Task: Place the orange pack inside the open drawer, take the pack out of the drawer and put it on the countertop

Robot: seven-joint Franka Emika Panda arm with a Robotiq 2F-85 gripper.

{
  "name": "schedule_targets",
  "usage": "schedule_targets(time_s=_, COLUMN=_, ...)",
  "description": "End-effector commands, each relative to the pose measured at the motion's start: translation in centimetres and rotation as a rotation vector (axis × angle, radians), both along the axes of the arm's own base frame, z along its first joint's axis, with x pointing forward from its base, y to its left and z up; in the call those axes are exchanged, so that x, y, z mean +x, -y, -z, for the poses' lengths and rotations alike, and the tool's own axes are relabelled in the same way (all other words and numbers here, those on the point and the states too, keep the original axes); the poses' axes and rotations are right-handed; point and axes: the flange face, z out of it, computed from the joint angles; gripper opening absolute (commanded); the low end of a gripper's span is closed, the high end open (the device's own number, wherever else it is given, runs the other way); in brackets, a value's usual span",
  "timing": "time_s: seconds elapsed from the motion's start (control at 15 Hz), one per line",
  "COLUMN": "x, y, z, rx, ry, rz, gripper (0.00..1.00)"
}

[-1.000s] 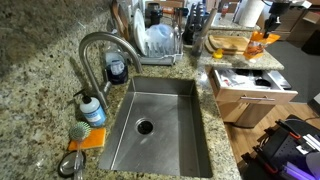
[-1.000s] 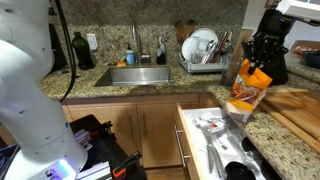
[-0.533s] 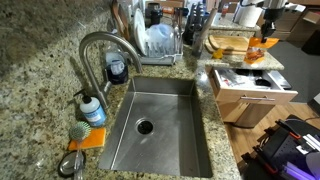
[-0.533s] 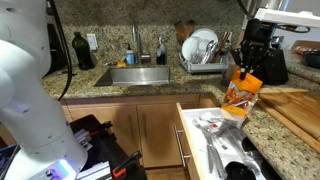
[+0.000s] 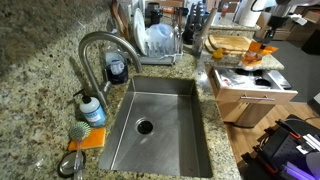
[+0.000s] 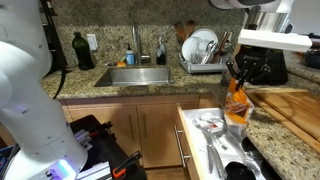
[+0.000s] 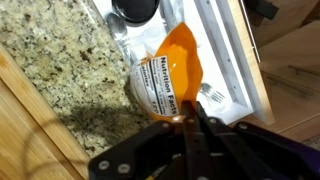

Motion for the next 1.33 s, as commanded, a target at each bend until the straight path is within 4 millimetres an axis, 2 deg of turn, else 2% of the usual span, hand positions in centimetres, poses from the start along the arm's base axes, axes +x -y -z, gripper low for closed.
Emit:
schedule_targets(time_s=0.0, x=-2.7, y=-0.5, z=-0.3, rx=0.067, ry=0.067, rz=0.091, gripper=0.00)
schedule_targets(time_s=0.2, x=-3.5, y=-0.9, z=-0.3, rx=0.080, ry=0.095, rz=0.128, gripper=0.00)
schedule_targets(time_s=0.4, x=-3.8, y=-1.0, z=0.3, rx=0.022, ry=0.116, rz=0.158, gripper=0.00)
schedule_targets(time_s=0.73, x=-4.5, y=-2.5, z=2.4, rx=0.026, ry=0.032, rz=0.144, gripper=0.00)
schedule_targets(time_s=1.27, x=-5.3, y=-2.6, z=5.3, rx=-0.030, ry=-0.039, rz=0.167, gripper=0.00)
